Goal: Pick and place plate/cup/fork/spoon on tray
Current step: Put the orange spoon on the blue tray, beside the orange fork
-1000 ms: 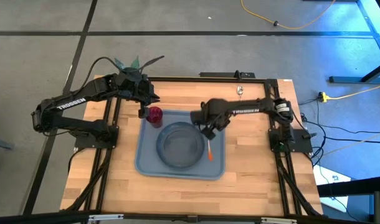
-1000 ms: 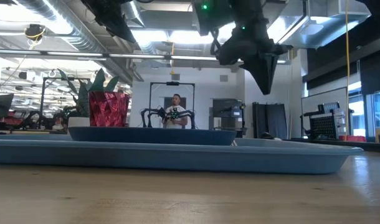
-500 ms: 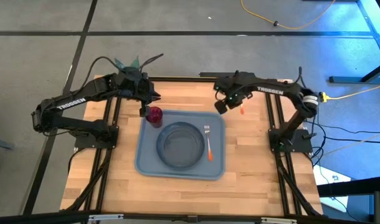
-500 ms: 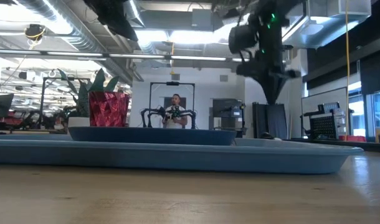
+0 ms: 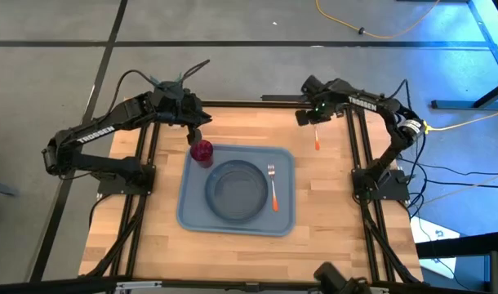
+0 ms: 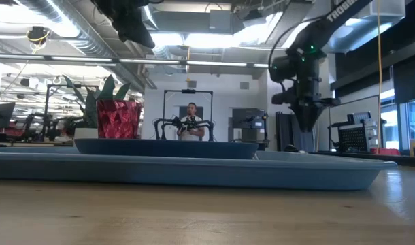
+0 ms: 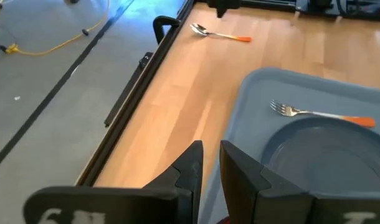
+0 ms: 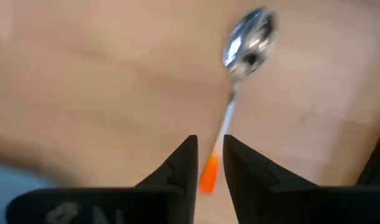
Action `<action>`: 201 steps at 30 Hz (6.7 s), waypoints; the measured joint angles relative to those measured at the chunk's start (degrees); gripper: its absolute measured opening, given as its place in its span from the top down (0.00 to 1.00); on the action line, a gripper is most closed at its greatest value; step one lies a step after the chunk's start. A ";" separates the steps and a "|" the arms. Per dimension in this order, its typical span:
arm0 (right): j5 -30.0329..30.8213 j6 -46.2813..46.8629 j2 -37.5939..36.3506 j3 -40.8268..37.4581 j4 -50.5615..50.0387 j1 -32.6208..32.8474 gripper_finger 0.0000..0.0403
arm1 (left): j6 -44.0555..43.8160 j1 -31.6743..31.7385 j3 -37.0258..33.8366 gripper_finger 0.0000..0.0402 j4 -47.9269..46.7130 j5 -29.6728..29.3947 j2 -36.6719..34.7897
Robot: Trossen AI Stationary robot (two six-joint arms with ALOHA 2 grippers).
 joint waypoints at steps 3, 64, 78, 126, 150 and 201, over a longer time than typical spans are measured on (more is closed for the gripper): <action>-0.32 -1.33 1.21 -0.01 0.56 -3.06 0.78 | -0.45 0.52 0.00 0.88 0.00 0.12 0.02; -3.31 -4.26 15.61 0.11 6.05 -7.45 0.88 | 2.62 0.58 0.00 0.88 0.92 -0.37 0.04; -4.13 -7.74 15.81 1.74 3.84 -7.15 0.99 | 2.72 0.58 0.00 0.88 0.90 -0.36 0.04; -2.87 51.42 5.05 3.51 0.50 40.70 1.00 | 19.63 -0.58 0.00 0.88 -5.73 14.06 0.04; -5.62 50.82 10.54 1.89 5.33 40.85 1.00 | 19.66 -0.56 0.00 0.88 -5.72 14.04 0.02; -7.71 47.95 13.89 -1.02 11.11 41.37 0.92 | 19.22 -0.58 0.00 0.88 -5.70 14.02 0.02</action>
